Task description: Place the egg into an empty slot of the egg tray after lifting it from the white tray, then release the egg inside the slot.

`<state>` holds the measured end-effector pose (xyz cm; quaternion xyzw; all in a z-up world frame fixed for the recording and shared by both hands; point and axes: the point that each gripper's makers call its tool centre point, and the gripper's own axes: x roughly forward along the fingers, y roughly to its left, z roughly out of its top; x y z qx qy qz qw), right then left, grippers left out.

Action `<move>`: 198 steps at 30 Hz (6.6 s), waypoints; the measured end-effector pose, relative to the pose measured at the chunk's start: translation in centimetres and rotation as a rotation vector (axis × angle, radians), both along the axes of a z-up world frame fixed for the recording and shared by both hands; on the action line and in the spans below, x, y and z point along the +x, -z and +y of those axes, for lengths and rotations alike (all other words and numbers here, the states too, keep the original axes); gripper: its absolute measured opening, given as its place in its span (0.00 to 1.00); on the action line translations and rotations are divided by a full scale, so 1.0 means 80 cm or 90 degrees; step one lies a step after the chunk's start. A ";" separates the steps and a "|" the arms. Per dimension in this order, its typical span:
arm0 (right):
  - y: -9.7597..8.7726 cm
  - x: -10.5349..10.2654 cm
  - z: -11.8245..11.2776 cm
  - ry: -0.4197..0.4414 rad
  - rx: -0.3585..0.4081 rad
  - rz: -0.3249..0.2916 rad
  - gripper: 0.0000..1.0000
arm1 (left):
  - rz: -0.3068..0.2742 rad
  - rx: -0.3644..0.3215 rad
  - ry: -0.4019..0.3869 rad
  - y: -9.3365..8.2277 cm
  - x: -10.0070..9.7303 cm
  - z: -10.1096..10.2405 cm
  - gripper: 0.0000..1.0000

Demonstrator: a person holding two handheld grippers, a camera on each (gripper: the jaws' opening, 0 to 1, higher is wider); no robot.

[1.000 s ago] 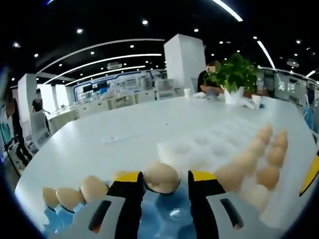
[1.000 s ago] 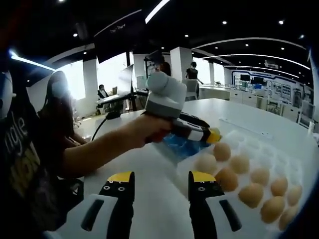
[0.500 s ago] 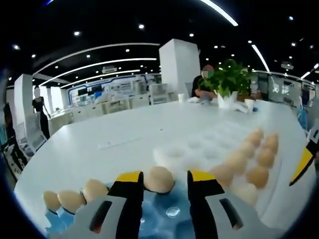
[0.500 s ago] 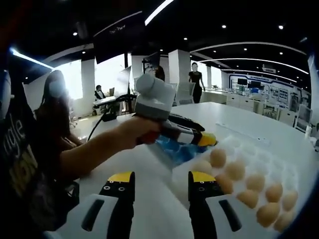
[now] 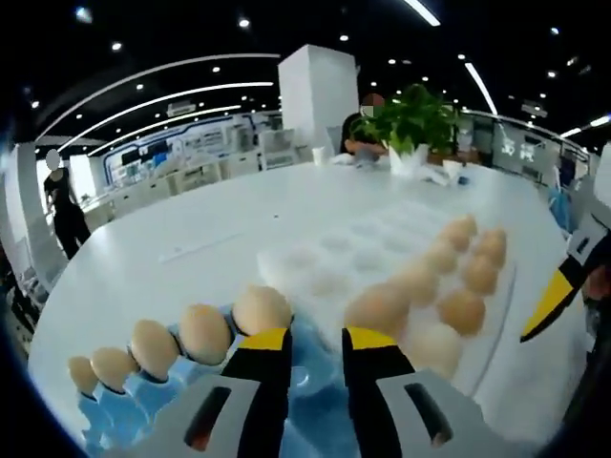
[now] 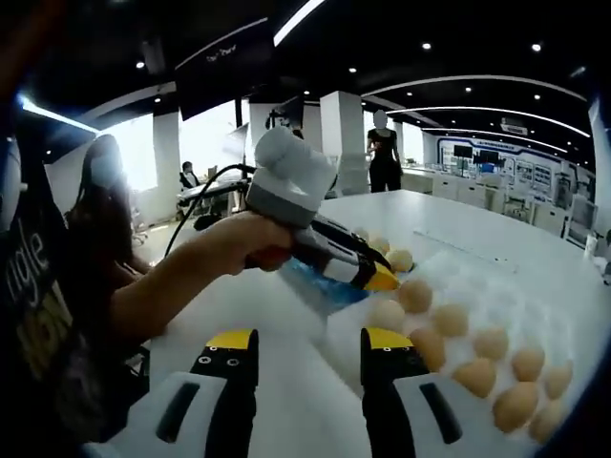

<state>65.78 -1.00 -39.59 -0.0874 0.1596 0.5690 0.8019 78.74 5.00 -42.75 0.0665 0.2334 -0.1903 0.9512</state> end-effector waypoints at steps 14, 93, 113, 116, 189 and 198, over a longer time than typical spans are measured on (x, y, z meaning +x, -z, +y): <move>-0.001 0.002 0.002 0.002 0.001 -0.006 0.45 | -0.056 -0.010 -0.016 -0.019 0.007 -0.001 0.30; 0.029 0.159 0.032 -0.089 -0.249 -0.036 0.36 | -0.026 -0.131 0.049 -0.024 -0.092 0.033 0.39; 0.052 0.146 0.023 -0.172 -0.255 -0.005 0.29 | -0.023 -0.129 0.060 -0.024 -0.098 0.016 0.40; 0.051 0.148 0.029 -0.170 -0.233 -0.004 0.29 | -0.021 -0.129 0.057 -0.023 -0.098 0.017 0.40; -0.012 0.139 0.114 -0.141 -0.148 0.020 0.26 | -0.070 -0.115 0.006 -0.015 -0.112 0.082 0.39; -0.015 0.126 0.137 -0.152 -0.149 0.024 0.26 | -0.092 -0.116 -0.002 -0.023 -0.110 0.096 0.39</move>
